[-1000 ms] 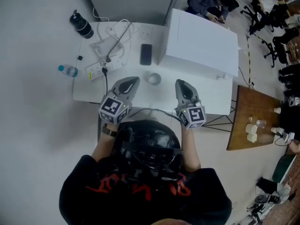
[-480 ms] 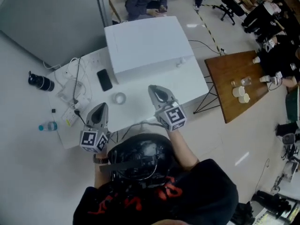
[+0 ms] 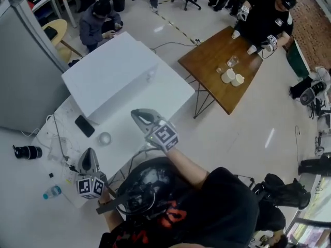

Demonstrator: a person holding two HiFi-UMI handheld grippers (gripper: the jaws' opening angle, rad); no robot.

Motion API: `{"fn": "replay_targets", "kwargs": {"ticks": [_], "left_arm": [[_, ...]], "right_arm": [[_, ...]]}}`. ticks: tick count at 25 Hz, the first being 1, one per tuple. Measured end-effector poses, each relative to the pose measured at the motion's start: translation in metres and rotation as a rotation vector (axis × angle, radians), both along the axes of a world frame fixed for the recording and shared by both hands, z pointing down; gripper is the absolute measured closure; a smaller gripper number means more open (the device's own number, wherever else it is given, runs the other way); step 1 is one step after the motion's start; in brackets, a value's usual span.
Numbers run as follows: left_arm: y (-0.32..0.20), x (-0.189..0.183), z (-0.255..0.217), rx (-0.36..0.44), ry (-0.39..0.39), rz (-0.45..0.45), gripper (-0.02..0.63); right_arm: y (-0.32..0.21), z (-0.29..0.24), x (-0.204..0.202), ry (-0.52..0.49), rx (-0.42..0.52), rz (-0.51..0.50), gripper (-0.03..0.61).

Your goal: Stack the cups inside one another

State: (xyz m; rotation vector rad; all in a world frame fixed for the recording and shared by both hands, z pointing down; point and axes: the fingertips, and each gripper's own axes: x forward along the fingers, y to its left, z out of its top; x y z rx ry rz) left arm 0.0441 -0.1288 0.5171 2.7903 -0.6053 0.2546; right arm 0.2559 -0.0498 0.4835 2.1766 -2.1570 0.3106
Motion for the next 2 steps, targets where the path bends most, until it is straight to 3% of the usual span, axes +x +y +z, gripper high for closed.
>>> {"fn": "replay_targets", "kwargs": {"ticks": [2], "left_arm": [[0.002, 0.024, 0.007, -0.007, 0.016, 0.046, 0.614]], "right_arm": [[0.008, 0.0, 0.018, 0.003, -0.006, 0.044, 0.574]]}}
